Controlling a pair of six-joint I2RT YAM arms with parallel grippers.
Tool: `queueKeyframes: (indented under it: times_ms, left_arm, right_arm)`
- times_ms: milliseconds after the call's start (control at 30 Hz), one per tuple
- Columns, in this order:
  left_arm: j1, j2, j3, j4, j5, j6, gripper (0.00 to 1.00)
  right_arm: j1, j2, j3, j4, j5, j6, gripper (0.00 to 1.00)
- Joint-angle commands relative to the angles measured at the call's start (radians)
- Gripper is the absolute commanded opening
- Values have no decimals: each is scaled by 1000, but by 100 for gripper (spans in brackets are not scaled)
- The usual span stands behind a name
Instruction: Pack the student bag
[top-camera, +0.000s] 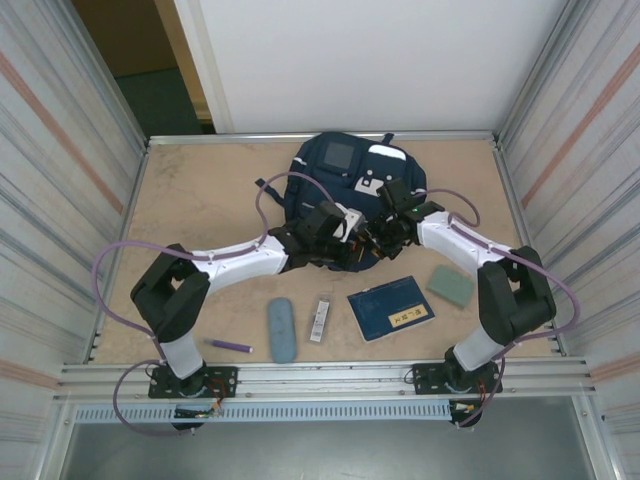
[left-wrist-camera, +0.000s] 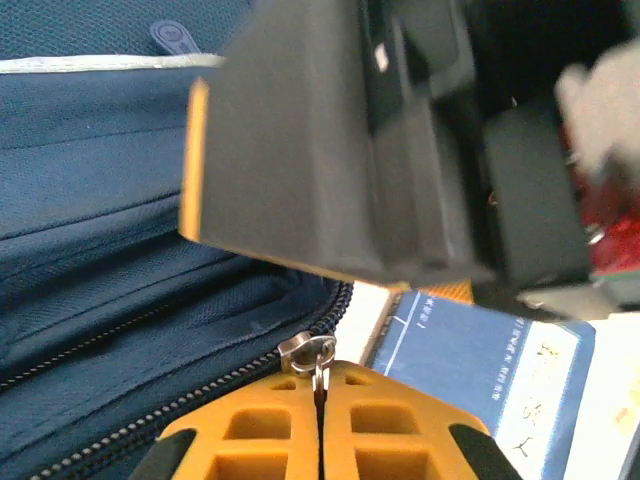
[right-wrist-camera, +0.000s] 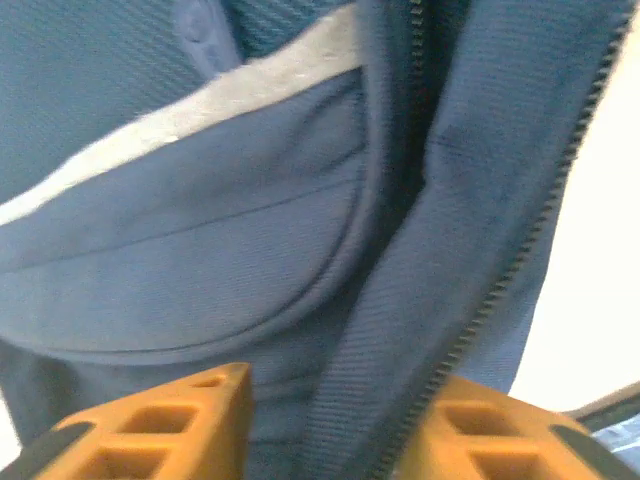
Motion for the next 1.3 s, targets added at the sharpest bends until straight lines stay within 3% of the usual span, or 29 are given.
queueKeyframes:
  times_ms: [0, 100, 267, 367, 467, 633, 833, 867, 900, 933, 1000, 1100, 1267]
  left_arm:
    - [9, -71, -25, 56, -27, 27, 0]
    - [45, -135, -67, -5, -77, 70, 0]
    - [179, -249, -168, -91, -88, 86, 0]
    - [225, -269, -177, -175, -126, 83, 0]
    - [210, -261, -192, -167, -124, 91, 0]
    - [177, -162, -130, -112, -21, 18, 0]
    - [77, -40, 37, -41, 71, -31, 0]
    - [61, -21, 70, -40, 81, -36, 0]
    - [45, -7, 105, -38, 84, -38, 0]
    - [31, 4, 126, -30, 85, -38, 0]
    - [3, 29, 156, 8, 85, -39, 0]
    - [-12, 78, 204, 24, 91, -53, 0]
    - [-14, 123, 222, 56, 102, -70, 0]
  right_arm:
    - [18, -6, -22, 72, -25, -8, 23]
    - [-34, -30, -46, 66, -24, -69, 13]
    - [-183, 1, -7, 16, -140, -326, 9]
    - [-244, 12, -2, 47, -194, -434, 17]
    - [-273, 47, 34, 78, -199, -506, 23]
    - [-275, 69, 93, 52, -228, -472, 39]
    - [-253, -135, 92, -231, 108, -262, 52]
    - [-258, -165, 83, -256, 128, -247, 60]
    - [-267, -190, 63, -259, 109, -263, 78]
    - [-283, -206, 43, -255, 70, -266, 87]
    - [-350, -237, -37, -199, -104, -272, 100]
    - [-398, -325, -189, -32, -249, -126, 99]
    - [-331, -308, -68, -224, -101, -115, 99]
